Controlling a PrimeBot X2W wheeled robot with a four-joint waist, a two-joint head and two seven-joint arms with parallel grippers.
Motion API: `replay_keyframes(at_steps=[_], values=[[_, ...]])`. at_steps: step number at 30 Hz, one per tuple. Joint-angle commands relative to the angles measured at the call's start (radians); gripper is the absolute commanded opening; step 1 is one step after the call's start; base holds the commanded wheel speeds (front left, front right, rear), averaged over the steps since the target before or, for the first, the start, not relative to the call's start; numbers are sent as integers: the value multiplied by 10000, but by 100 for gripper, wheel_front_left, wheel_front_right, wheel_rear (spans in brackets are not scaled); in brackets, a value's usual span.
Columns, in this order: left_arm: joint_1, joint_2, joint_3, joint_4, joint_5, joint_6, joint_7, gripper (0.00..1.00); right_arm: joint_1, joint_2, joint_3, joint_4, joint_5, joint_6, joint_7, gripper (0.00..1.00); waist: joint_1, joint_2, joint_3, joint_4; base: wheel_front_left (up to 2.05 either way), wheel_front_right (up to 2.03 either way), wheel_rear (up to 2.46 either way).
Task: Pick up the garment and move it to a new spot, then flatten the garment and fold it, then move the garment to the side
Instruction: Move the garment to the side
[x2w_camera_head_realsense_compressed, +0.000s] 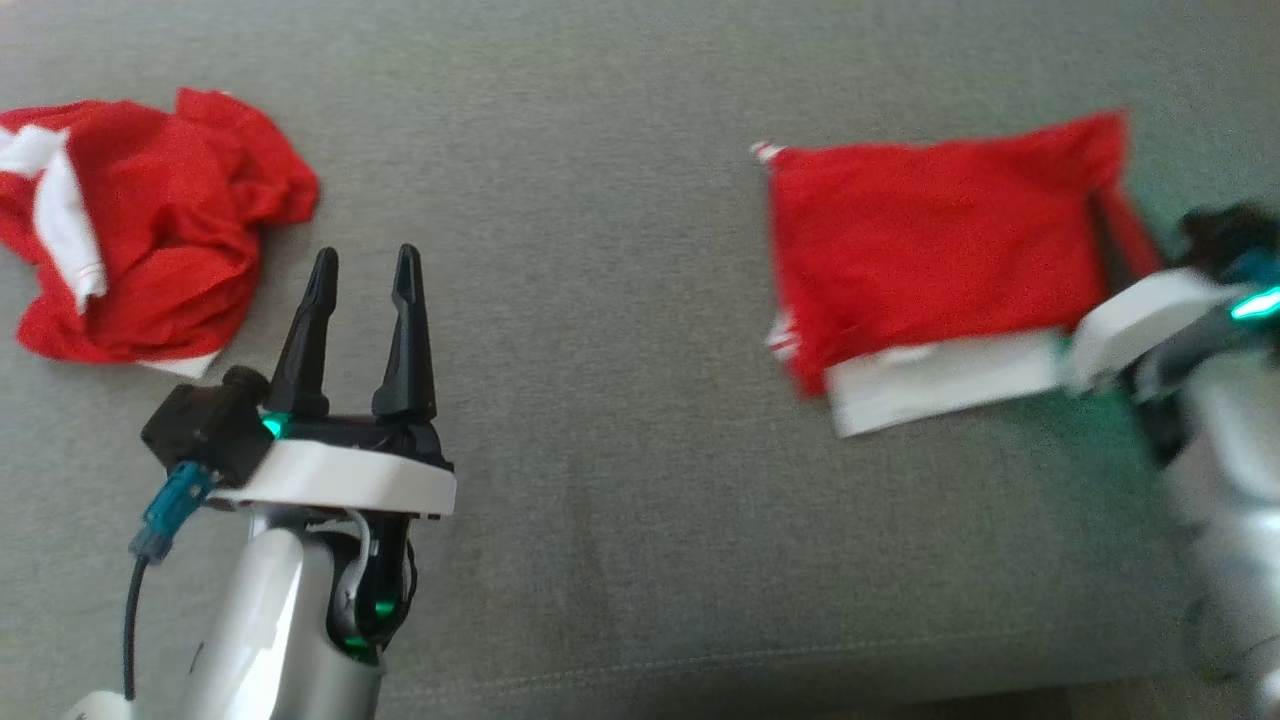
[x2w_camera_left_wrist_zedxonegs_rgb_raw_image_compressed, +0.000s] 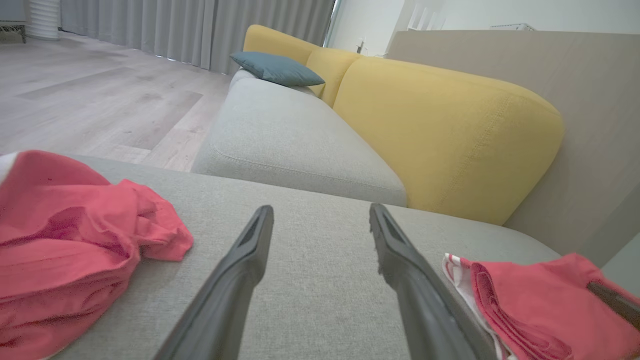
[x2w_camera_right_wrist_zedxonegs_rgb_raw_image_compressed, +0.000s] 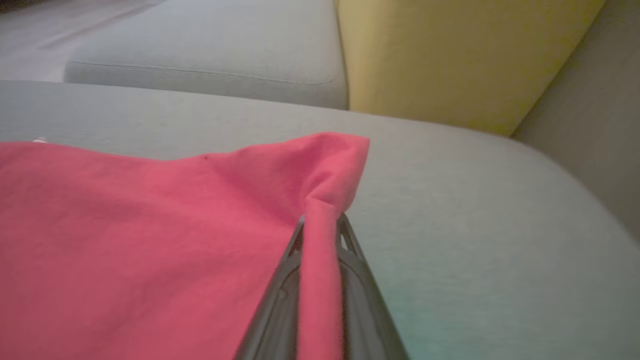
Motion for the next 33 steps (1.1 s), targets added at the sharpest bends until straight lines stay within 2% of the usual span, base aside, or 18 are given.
replay_keyframes(at_steps=[1,8,12,19,29,30,31,32,33], values=[[-377,85,332,-360,91,-44,-51,100,-377,-252,189,-373,-63,31,14,0,0,0,162,-170,0,0,0],[-634,85,264,-371,253,-158,-51,100,-885,-2338,42,-473,204,31,167,0,0,0,682,-413,0,0,0],[-770,85,272,-394,307,-211,-51,100,-1155,-2946,-351,-340,194,31,158,0,0,0,927,-403,0,0,0],[-805,85,383,-308,384,-175,-51,100,-1518,-3126,-1324,6,-191,31,-4,0,0,0,1051,-395,0,0,0],[-851,85,324,-323,335,-201,-51,100,-1630,-2876,-1327,10,-339,31,-202,0,0,0,1104,-456,0,0,0],[-861,85,325,-314,337,-209,-51,100,-1636,-2846,-1344,-10,-282,31,-246,10,0,0,1107,-455,0,0,0],[-869,85,329,-302,339,-216,-51,100,-1641,-2825,-1352,-28,-219,31,-283,46,0,0,1105,-453,0,0,0],[-876,85,337,-289,339,-220,-51,100,-1638,-2807,-1316,-60,-155,31,-324,91,0,0,1099,-450,0,0,0],[-878,85,347,-275,334,-222,-51,100,-1630,-2785,-1288,-83,-65,31,-351,100,0,0,1087,-447,0,0,0]])
